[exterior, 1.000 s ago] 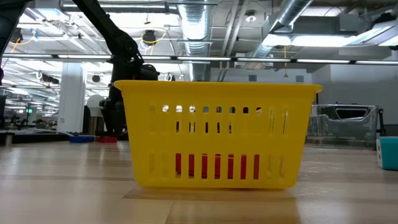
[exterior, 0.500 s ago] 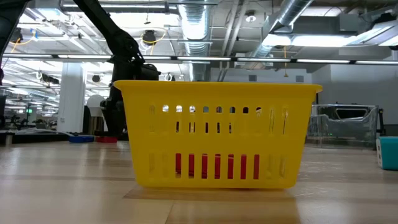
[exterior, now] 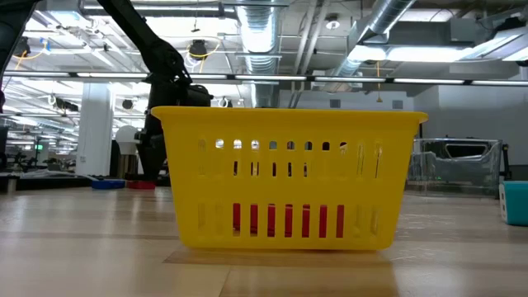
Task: Pick & Place Office items
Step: Put the black digital timer into the yellow bin
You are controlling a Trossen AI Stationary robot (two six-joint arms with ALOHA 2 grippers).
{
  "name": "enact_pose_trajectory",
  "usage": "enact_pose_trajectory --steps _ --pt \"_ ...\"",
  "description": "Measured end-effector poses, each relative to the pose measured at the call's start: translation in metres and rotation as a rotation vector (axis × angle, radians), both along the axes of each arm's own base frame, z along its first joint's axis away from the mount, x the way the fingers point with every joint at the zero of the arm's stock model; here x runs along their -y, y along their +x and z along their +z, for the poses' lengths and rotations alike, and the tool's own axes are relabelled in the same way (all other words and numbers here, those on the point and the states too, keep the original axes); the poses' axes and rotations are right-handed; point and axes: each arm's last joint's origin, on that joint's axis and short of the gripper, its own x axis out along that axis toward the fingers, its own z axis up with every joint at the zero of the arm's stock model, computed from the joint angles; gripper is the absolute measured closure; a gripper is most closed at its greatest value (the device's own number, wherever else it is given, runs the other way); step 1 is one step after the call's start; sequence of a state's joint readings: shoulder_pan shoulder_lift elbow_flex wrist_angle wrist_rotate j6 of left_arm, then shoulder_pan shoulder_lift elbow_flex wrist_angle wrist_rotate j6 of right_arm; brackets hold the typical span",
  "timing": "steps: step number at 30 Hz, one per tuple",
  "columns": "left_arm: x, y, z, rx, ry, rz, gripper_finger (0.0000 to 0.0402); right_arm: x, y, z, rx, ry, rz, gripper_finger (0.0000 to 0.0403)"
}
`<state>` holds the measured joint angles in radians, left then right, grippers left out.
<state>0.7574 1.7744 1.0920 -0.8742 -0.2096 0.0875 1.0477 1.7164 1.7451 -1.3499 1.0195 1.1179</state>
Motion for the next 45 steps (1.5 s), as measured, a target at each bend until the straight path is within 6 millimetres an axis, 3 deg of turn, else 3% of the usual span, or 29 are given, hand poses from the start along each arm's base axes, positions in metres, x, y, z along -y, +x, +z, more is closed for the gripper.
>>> enact_pose_trajectory --steps 7,16,30,34,40,45 --pt "0.000 0.000 0.000 -0.001 0.000 -0.006 0.0256 0.000 0.000 0.000 0.000 0.000 0.000 0.0200" --pt "0.003 0.002 0.004 0.027 -0.010 -0.023 0.0290 0.000 0.000 0.000 0.000 0.000 -0.001 0.0200" --pt "0.034 0.016 0.038 0.171 0.011 -0.132 0.0349 0.000 0.000 0.000 0.002 0.004 -0.001 0.0200" --pt "0.036 0.015 0.041 0.158 0.025 -0.138 0.0321 0.000 0.000 0.000 0.002 0.004 -0.001 0.0200" --pt "0.038 0.016 0.038 0.142 0.010 -0.122 0.0226 0.000 0.000 0.000 0.003 0.003 -0.001 0.0200" --pt "0.059 0.025 0.032 0.045 0.005 -0.385 0.0157 0.000 0.000 0.000 0.002 0.003 -0.001 0.0200"
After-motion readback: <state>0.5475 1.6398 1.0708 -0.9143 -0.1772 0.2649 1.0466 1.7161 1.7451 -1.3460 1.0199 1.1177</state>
